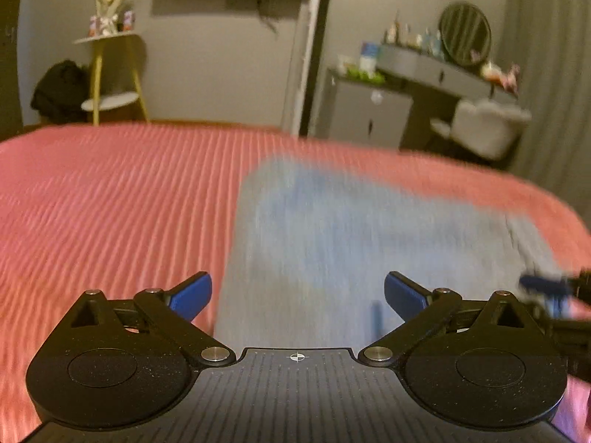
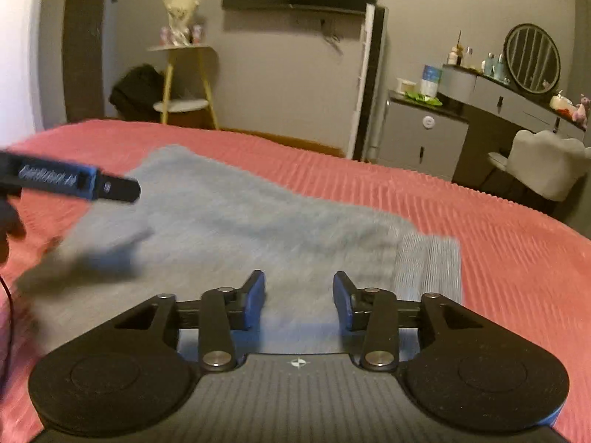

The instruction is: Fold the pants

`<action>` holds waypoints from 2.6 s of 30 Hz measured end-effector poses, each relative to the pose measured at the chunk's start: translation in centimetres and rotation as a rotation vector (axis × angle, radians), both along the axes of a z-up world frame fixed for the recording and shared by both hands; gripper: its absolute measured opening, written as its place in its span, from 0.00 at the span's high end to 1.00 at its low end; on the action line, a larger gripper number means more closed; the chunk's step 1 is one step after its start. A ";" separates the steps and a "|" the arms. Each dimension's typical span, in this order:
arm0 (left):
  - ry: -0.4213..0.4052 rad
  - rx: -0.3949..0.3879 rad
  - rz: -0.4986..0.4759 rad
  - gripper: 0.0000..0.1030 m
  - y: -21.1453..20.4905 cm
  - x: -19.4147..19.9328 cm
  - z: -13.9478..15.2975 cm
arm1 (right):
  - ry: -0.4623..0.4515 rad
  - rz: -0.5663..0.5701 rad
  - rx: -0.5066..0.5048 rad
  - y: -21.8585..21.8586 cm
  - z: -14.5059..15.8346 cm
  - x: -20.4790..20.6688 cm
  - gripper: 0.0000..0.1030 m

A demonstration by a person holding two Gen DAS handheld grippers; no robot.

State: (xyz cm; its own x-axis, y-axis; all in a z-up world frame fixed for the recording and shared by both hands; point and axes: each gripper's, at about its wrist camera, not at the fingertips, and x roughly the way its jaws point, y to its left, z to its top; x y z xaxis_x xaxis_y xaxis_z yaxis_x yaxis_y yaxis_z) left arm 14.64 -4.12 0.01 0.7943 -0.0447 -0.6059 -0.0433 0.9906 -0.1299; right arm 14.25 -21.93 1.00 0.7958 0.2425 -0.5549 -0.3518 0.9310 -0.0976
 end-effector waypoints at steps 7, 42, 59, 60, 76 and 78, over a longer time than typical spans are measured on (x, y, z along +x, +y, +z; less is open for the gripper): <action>0.069 0.015 0.045 0.01 -0.5 -1.5 -1.5 | -0.003 0.052 -0.150 -0.4 -1.9 -3.8 0.59; 0.143 -0.024 0.056 0.00 -2.0 -13.8 2.1 | 0.248 -0.302 -0.012 -1.6 4.2 -16.8 0.04; 0.119 0.010 0.044 0.00 -1.7 -11.1 2.1 | 0.206 -0.247 -0.099 1.8 6.2 -14.7 0.04; 0.119 0.003 0.043 0.00 -1.7 -10.9 1.9 | 0.210 -0.249 -0.095 1.8 6.1 -14.5 0.04; 0.092 -0.001 0.020 0.00 -1.7 -10.2 0.5 | 0.221 -0.265 -0.047 0.9 5.1 -12.7 0.04; 0.088 -0.009 0.022 0.00 -1.6 -10.2 0.4 | 0.221 -0.264 -0.041 0.9 5.0 -12.6 0.04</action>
